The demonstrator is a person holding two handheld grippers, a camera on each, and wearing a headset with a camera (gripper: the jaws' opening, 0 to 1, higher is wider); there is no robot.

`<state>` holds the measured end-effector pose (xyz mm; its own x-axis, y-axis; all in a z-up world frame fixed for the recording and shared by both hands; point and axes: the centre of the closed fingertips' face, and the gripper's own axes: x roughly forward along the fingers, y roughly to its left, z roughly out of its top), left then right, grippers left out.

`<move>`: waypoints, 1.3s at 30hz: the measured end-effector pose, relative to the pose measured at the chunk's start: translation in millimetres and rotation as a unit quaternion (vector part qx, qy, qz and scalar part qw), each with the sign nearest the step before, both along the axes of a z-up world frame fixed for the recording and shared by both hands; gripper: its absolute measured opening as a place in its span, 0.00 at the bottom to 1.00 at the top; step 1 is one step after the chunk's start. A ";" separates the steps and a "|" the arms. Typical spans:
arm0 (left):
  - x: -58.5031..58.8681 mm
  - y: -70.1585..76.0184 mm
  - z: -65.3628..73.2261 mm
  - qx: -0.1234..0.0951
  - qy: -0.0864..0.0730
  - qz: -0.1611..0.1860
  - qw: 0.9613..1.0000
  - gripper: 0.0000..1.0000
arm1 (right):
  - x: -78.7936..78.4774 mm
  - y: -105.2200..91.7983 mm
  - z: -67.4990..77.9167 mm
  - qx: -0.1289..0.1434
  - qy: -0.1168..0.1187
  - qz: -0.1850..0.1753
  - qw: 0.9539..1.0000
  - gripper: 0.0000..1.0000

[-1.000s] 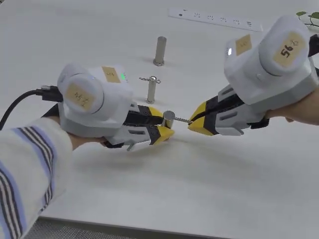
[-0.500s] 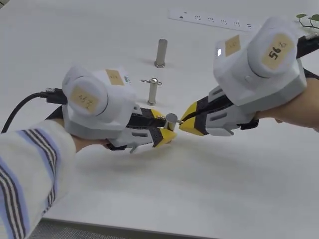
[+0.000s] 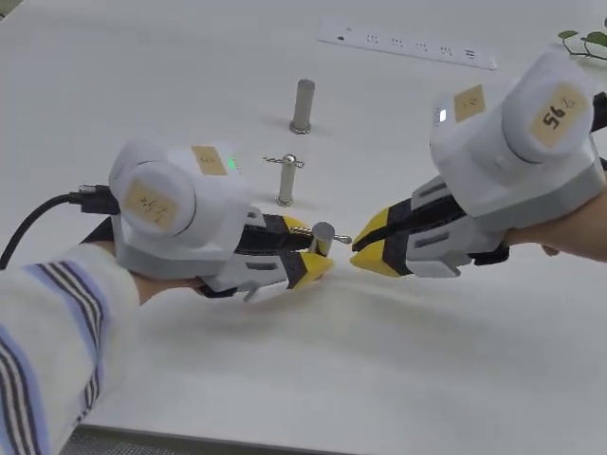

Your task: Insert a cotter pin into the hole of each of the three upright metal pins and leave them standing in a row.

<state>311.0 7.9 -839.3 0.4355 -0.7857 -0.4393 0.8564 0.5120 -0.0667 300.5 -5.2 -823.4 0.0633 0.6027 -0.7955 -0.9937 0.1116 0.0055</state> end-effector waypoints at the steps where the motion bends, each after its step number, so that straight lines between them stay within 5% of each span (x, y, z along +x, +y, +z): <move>1: 0.0 0.0 -0.1 0.000 0.000 0.000 1.000 0.12 | 0.6 -0.1 0.4 0.000 -0.001 -0.002 1.000 0.08; 18: -3.7 3.2 -4.5 0.013 0.016 0.015 1.000 0.12 | -0.4 11.4 7.1 0.018 -0.001 -0.017 1.000 0.03; 29: -5.6 7.3 -2.8 0.010 0.029 0.022 0.999 0.13 | -0.2 10.1 13.8 0.038 -0.009 -0.022 0.999 0.08; 33: -8.7 11.8 -0.7 0.012 0.030 0.019 0.999 0.18 | -0.1 10.6 14.0 0.045 -0.010 -0.027 0.999 0.10; 37: -11.4 18.2 0.5 0.014 0.033 0.021 0.999 0.41 | -3.2 12.3 14.5 0.056 -0.005 -0.031 0.998 0.13; 39: -14.4 21.1 -0.5 0.014 0.045 0.021 0.999 0.44 | -6.4 12.4 13.9 0.058 -0.003 -0.028 0.998 0.13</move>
